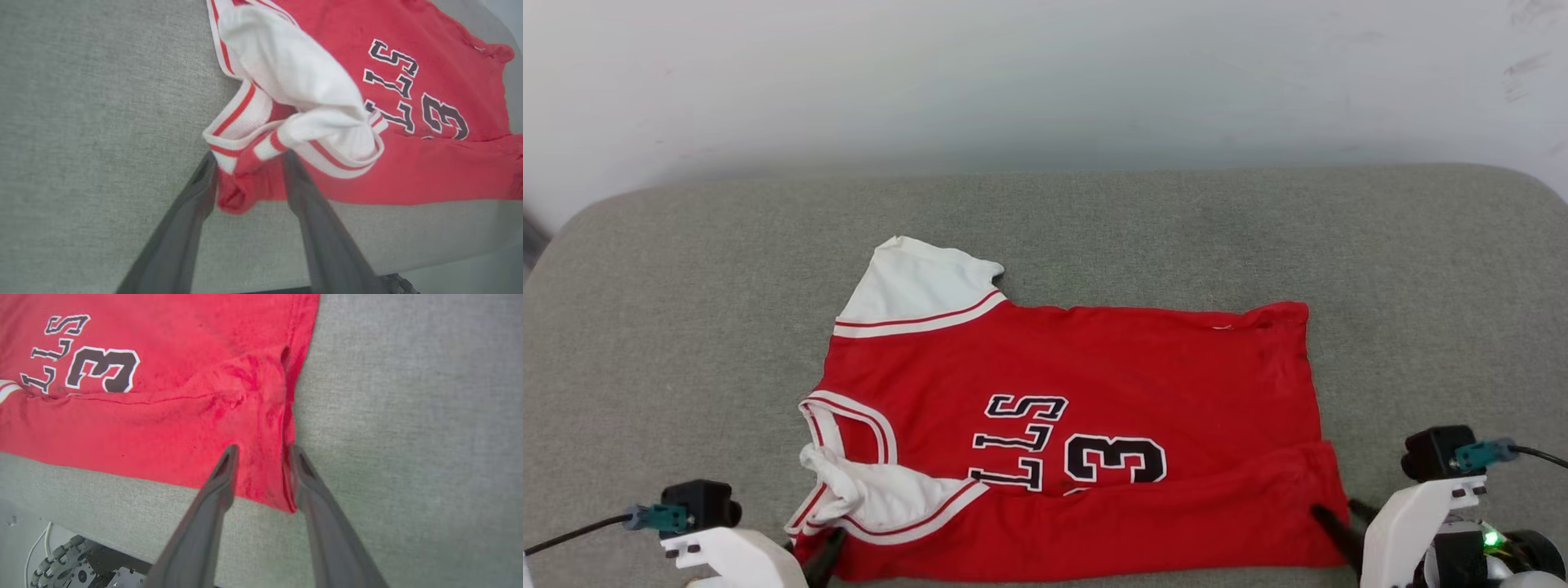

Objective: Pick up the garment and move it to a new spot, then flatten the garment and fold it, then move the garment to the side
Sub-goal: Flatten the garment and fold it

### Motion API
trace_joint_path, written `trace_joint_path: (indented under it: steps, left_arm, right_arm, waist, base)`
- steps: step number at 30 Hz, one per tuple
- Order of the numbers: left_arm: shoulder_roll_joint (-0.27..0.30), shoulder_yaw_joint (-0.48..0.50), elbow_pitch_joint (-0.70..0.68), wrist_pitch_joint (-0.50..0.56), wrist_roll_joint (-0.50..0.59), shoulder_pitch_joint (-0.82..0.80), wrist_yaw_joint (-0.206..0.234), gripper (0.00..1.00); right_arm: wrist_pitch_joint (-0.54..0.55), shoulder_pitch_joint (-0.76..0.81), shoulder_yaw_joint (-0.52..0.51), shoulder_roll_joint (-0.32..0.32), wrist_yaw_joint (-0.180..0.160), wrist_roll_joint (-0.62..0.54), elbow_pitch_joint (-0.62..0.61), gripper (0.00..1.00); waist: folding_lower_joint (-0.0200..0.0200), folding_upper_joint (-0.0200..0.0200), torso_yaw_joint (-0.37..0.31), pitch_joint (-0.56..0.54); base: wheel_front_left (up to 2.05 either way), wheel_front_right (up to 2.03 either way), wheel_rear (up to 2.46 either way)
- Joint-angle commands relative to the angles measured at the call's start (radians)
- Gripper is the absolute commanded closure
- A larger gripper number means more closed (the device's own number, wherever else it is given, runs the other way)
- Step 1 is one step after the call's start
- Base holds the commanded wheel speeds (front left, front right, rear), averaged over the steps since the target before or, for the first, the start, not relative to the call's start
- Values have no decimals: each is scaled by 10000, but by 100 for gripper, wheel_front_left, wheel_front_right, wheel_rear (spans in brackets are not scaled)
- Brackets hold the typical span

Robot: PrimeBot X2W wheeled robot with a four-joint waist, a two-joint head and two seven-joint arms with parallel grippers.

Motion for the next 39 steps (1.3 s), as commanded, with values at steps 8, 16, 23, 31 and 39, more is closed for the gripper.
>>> trace_joint_path:
  steps: [8,16,23,31,39]
  left_arm:
    - [-17,750,68,-1476,655,-877,170,0]
    - [-79,1153,23,-2702,1512,-2272,257,0]
    - [119,1327,812,-2758,1924,-4588,-64,0]
    - [1108,1045,2180,-375,1529,-7468,-1252,0]
    - [2254,565,3128,3612,644,-9175,-1818,0]
  right_arm:
    - [-3485,-418,-174,206,-3,-845,-582,0]
    - [-5453,-1112,-436,739,-3,-1657,-1003,0]
    - [-6086,-2180,-249,1233,-3,-2068,-1635,0]
    - [-6435,-3007,-86,1551,-3,-2179,-1873,0]
    - [-6613,-3223,152,1780,-3,-2122,-1799,0]
  waist:
    - [0,-1,-423,63]
    - [0,-1,-885,683]
    - [0,-1,-1514,2402]
    - [0,-1,-2034,3937]
    - [0,-1,-2581,4589]
  base:
    - [0,0,0]
    - [0,0,0]
    - [0,0,0]
    - [0,0,0]
    - [0,0,0]
